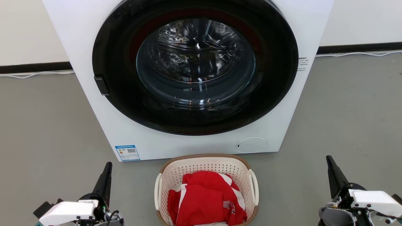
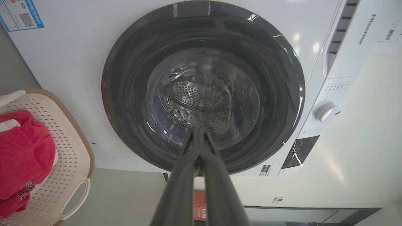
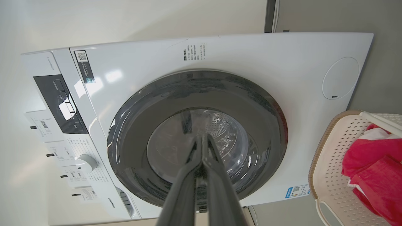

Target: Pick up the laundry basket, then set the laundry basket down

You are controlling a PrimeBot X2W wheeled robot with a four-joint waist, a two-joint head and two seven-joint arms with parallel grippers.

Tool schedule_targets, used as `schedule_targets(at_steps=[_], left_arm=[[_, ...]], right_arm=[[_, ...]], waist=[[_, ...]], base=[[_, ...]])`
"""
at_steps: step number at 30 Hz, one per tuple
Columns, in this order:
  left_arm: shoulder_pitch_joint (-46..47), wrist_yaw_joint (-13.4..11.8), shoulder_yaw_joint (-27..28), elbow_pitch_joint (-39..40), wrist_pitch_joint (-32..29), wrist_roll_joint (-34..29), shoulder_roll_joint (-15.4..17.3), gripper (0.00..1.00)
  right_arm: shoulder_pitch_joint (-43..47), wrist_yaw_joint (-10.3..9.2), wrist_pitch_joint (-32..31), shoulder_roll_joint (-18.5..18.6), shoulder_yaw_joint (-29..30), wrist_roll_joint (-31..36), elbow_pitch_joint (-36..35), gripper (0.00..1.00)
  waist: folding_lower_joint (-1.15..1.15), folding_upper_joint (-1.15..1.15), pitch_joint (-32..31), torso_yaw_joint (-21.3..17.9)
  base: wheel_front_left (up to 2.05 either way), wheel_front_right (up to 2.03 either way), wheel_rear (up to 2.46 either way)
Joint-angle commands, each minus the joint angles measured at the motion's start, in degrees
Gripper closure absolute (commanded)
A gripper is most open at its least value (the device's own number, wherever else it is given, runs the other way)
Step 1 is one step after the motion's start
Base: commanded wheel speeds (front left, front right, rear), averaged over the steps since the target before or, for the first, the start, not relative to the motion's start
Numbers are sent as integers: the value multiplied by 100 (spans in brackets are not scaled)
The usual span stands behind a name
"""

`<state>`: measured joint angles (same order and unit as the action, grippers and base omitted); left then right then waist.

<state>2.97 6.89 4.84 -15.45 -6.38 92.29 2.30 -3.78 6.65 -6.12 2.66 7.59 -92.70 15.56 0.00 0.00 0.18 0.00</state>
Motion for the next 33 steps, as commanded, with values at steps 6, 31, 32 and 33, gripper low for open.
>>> schedule_targets(at_steps=[6,31,32,33], left_arm=[[321,59,168,142,-11,-12,58,100],[321,59,168,142,-11,-12,58,100],[321,59,168,142,-11,-12,58,100],[321,59,168,142,-11,-12,58,100]], right_arm=[[-241,84,-36,21,-107,53,-154,100],[-241,84,-36,21,-107,53,-154,100],[-241,84,-36,21,-107,53,-154,100],[-241,84,-36,21,-107,53,-154,100]], waist=[[0,0,0,0],[0,0,0,0],[0,0,0,0],[0,0,0,0]], base=[[0,0,0],[0,0,0],[0,0,0],[0,0,0]])
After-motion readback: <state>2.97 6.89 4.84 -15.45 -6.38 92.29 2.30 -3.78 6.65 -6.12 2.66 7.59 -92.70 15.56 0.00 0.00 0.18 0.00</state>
